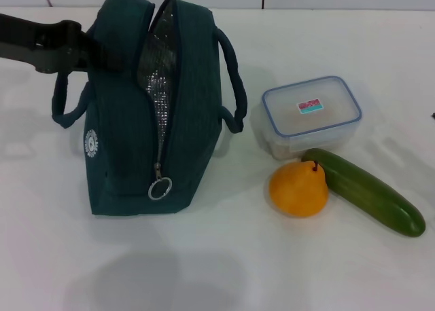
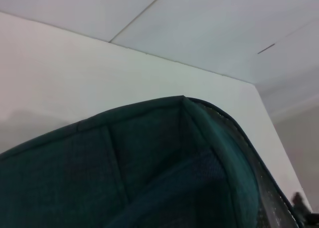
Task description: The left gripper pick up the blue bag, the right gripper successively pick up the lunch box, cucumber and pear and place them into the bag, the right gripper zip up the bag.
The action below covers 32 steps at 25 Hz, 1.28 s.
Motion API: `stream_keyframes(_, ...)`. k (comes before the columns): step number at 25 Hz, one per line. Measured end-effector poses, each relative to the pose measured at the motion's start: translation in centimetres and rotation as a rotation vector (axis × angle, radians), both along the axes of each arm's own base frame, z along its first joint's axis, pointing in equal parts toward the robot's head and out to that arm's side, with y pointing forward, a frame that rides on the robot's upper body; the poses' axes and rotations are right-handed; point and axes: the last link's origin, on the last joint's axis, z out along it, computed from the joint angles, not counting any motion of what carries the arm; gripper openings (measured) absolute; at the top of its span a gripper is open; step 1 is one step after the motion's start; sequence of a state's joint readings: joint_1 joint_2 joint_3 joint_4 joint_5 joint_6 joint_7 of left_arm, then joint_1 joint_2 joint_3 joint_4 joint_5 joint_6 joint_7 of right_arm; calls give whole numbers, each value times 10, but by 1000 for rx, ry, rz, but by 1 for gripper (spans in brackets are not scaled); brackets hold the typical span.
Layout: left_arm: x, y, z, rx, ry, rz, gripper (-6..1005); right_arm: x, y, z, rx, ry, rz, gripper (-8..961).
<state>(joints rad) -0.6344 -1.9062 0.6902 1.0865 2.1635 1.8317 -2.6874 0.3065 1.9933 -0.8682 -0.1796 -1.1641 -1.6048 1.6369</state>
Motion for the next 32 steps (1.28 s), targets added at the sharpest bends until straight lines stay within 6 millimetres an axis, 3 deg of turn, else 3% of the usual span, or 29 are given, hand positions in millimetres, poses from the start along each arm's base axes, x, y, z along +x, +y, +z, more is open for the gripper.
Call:
stream_keyframes(5, 1, 0, 0, -2, 3, -5, 43, 11, 10, -7, -23, -17, -109, 835)
stream_keyframes(10, 2, 1, 2, 0, 7, -9, 43, 9, 23, -12, -41, -27, -145, 838)
stream_keyframes(21, 8, 5, 3, 2, 9, -28, 42, -11, 65, -41, -153, -40, -220, 881)
stream_keyframes(32, 15, 9, 3, 5, 13, -53, 42, -23, 84, -60, -200, -75, -264, 877)
